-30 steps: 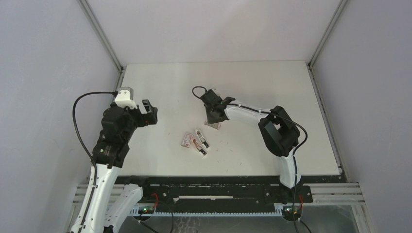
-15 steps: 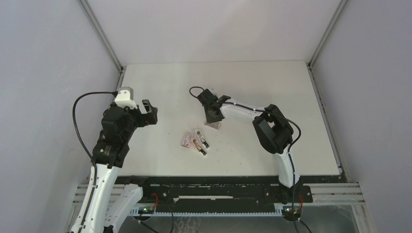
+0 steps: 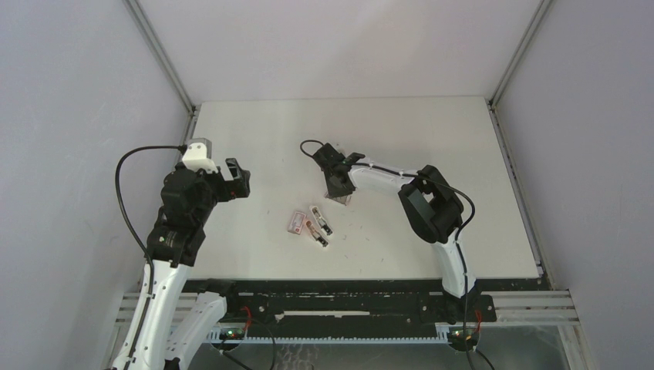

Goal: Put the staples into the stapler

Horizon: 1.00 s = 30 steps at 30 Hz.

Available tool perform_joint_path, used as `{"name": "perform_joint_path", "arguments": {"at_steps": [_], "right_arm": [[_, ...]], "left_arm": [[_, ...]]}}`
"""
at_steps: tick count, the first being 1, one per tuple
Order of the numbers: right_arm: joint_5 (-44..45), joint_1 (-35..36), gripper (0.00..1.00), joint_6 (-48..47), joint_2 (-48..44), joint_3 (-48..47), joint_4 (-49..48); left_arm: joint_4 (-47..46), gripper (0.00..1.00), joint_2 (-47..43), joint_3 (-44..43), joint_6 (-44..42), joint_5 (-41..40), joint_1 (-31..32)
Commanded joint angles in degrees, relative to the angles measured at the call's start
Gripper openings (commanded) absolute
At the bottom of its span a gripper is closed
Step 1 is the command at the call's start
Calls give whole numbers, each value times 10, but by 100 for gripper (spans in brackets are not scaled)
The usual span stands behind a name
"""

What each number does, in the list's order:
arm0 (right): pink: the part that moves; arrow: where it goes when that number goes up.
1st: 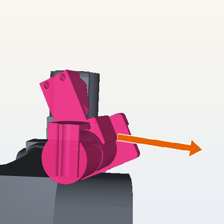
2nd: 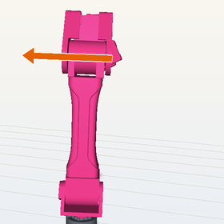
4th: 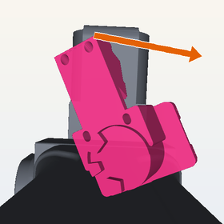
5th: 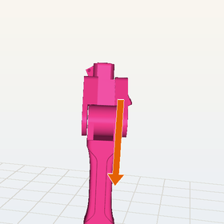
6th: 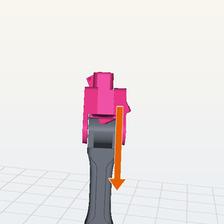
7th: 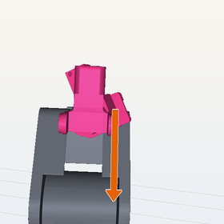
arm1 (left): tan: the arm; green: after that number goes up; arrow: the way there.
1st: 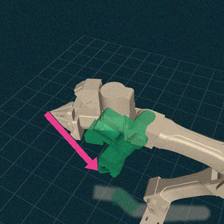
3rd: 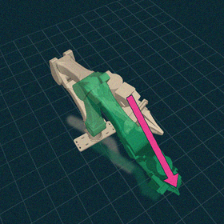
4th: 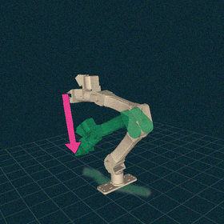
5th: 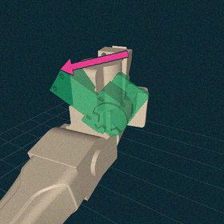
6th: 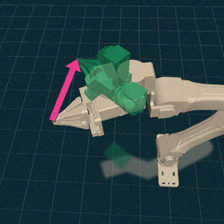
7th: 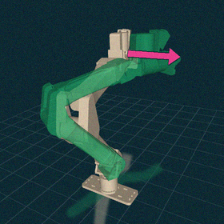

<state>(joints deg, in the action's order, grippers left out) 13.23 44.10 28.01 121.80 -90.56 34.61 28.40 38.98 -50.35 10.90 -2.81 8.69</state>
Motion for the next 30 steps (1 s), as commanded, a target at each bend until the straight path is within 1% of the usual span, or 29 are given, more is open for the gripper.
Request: {"name": "perform_joint_path", "arguments": {"at_steps": [1, 7, 17, 22, 30], "right_arm": [[2, 6, 25, -2, 5, -22, -1], [5, 6, 23, 0, 6, -22, 4], [12, 5, 9, 3, -9, -22, 7], [5, 3, 8, -1, -43, -18, 5], [-30, -12, 8, -1, -133, 23, -20]], "left_arm": [[-23, 100, -1, 16, -3, 4, -4], [-23, 100, -1, 15, -3, 4, -4], [-23, 100, -4, 16, -2, 4, -4], [-29, 99, -10, 17, 12, 11, -4], [-67, 96, -21, 30, 53, 65, -4]]}}
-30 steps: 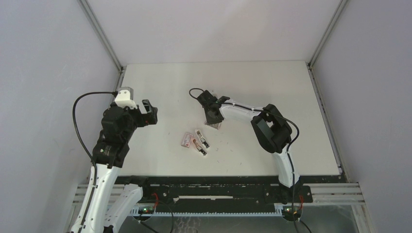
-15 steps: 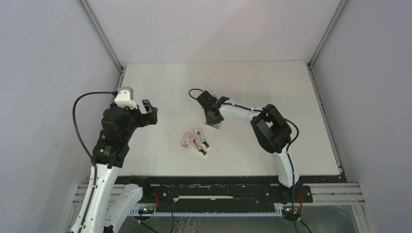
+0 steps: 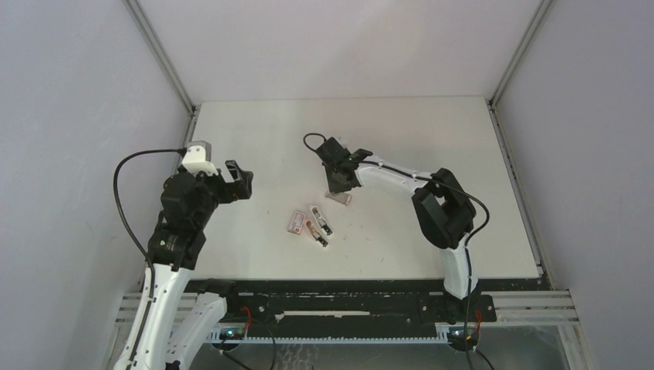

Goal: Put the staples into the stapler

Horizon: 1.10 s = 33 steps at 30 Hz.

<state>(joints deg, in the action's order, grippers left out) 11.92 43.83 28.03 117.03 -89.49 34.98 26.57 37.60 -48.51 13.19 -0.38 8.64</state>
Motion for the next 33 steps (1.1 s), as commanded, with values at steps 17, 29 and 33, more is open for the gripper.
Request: {"name": "perform_joint_path", "arguments": {"at_steps": [17, 29, 33], "right_arm": [[-283, -87, 8, 45, -320, 223, -217], [-386, -91, 10, 114, -498, 319, -316], [-407, -86, 11, 132, -547, 344, -349]], "left_arm": [[-383, 92, -16, 185, 235, 132, 165], [-562, 93, 56, 188, 299, 184, 289], [-595, 93, 74, 173, 322, 212, 302]]}}
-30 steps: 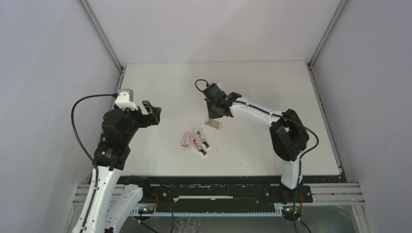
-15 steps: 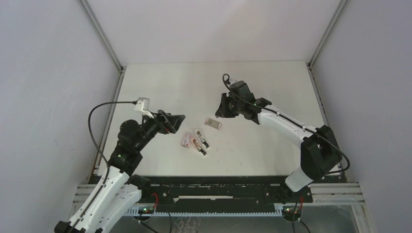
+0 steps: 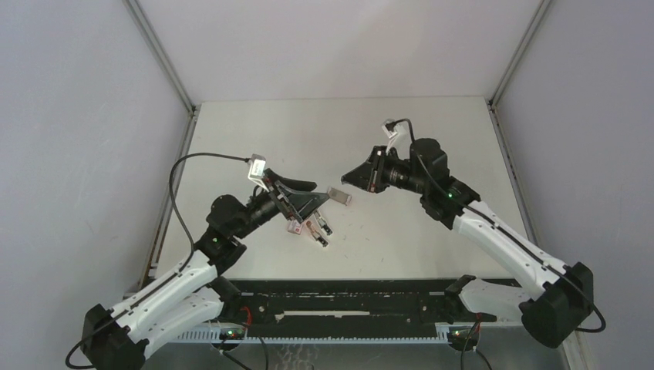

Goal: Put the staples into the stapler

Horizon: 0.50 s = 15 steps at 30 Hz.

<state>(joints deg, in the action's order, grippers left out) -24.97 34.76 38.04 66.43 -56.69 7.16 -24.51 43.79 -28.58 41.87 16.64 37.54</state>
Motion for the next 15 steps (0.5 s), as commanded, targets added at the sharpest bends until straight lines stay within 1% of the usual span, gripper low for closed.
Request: {"name": "perform_joint_path", "arguments": {"at_steps": [1, 6, 12, 15], "right_arm": [[-44, 7, 11, 36, -51, 21, -80], [-68, 21, 12, 44, -74, 31, -115], [-95, 38, 12, 47, -82, 36, -158], [-108, 45, 12, 46, -82, 36, -171]], "left_arm": [[-92, 93, 16, -28, 41, 47, 16], [-99, 89, 38, -50, 46, 68, 39], [-117, 77, 65, -69, 54, 104, 60], [-130, 71, 68, -69, 55, 107, 64]]}}
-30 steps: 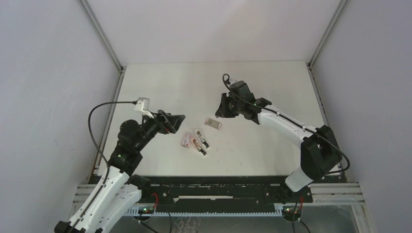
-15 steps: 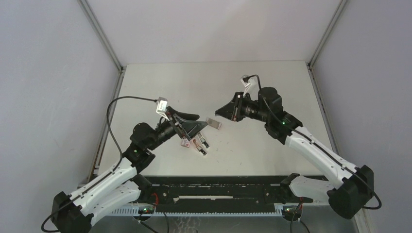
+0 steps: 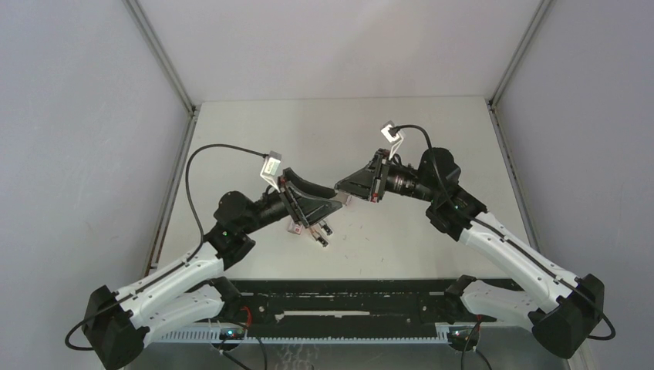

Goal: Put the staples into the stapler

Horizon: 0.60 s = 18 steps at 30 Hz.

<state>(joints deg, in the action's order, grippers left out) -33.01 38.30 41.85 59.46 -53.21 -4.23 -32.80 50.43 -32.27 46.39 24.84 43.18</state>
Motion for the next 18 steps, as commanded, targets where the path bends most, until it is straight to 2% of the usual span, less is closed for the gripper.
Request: {"name": "perform_joint_path", "arguments": {"at_steps": [1, 13, 18], "right_arm": [[-29, 13, 12, 7, -12, 1, -60], [-58, 25, 13, 4, -13, 1, -74], [-64, 28, 13, 3, -10, 1, -72]], "left_arm": [[-49, 69, 0, -32, 10, 26, 8], [-62, 39, 1, -32, 12, 33, 8], [-72, 37, 0, -32, 13, 37, 8]]}}
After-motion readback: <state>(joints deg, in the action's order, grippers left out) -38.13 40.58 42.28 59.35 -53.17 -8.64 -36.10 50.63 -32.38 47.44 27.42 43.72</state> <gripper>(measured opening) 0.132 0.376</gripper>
